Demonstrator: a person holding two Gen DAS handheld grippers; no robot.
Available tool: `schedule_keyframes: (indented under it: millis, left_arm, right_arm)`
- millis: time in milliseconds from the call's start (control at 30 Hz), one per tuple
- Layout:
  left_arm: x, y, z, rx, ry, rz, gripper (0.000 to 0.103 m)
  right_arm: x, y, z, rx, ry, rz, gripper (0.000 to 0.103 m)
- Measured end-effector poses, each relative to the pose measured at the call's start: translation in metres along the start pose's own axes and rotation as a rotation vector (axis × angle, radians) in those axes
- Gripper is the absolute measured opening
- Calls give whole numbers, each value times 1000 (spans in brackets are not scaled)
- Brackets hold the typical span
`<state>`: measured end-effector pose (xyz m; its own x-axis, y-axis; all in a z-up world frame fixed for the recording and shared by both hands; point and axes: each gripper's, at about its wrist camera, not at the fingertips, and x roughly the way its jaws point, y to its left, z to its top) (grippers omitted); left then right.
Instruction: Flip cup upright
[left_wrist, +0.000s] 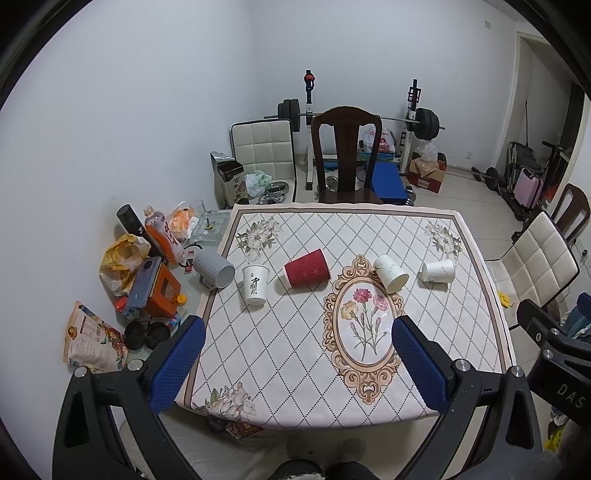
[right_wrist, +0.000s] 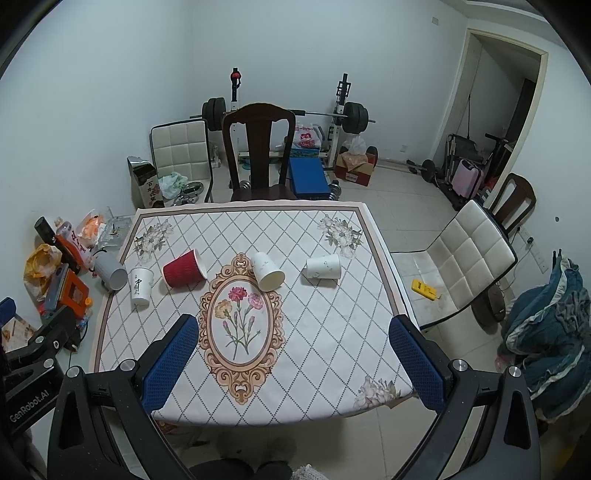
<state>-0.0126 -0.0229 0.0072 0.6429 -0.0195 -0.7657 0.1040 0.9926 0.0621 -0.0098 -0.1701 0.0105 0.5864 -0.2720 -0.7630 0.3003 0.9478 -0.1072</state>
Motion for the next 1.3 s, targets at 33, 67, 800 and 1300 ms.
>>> schedule_keyframes:
  millis: [33,67,800,1300]
  left_arm:
    - [0,0,-1,0,0,-1,103]
    - [0,-1,0,0,0,0,103]
    - [46,16,-5,12,79,-67,103]
    - [204,-52,-59,161,418,-89,103]
  right_arm:
    - [-1,0,-2,-1,0,0,103]
    - [-1,0,-2,-1,0,-1,103]
    - [19,6,-15,71,56,-30,103]
    - [190,-53,-90,192,387,-187,103]
